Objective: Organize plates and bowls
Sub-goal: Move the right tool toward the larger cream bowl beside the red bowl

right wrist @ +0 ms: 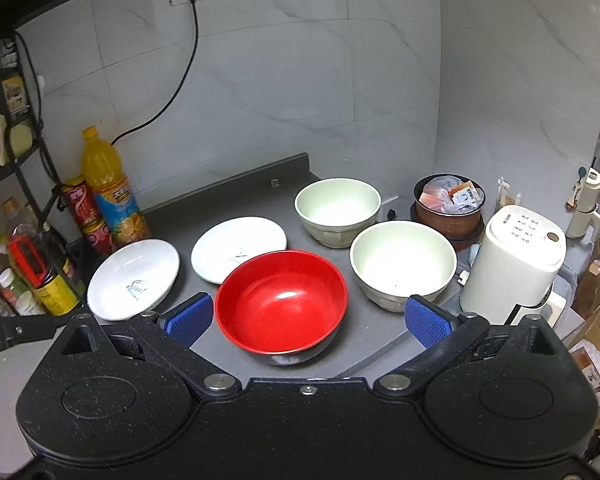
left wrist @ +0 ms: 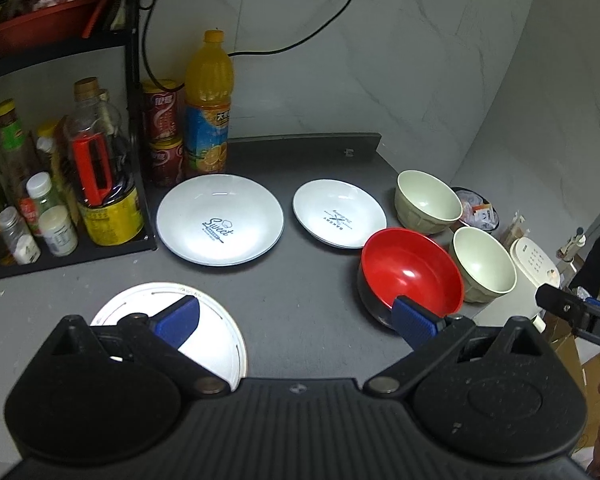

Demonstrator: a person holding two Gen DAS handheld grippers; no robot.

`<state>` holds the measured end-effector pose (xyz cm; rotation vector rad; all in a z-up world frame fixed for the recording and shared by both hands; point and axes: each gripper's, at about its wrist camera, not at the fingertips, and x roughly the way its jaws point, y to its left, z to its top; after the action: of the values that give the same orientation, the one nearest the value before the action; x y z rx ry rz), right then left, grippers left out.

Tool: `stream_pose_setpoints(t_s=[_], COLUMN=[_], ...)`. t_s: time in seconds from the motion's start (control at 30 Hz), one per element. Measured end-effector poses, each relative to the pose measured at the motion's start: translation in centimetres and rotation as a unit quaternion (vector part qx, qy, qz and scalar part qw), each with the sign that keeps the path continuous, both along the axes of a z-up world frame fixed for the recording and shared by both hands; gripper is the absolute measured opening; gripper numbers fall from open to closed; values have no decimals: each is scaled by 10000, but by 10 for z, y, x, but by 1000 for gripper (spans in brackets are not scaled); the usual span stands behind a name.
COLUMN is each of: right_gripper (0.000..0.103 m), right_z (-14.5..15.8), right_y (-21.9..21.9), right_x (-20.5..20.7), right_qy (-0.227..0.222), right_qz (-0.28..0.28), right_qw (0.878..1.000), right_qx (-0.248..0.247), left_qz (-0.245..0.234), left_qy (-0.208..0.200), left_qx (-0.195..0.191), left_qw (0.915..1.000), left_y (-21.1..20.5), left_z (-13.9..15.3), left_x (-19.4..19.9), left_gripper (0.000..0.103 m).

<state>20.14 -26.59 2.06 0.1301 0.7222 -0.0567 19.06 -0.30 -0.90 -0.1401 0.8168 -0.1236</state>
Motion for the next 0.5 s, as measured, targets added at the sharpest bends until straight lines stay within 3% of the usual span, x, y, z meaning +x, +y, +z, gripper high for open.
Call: stream_pose_setpoints(t_s=[0.5], right_gripper=[103], right_z=[-18], right_y=[-37], right_x=[41], right_qy=[181], right_qz=[-149], right_qw=[9997], right_qx=[85], left_qz=[-149], left_qy=[328], left_qx=[-21], left_qw=[9993], left_y=[-32], left_z=[-14], left_x=[49], left_gripper=[102])
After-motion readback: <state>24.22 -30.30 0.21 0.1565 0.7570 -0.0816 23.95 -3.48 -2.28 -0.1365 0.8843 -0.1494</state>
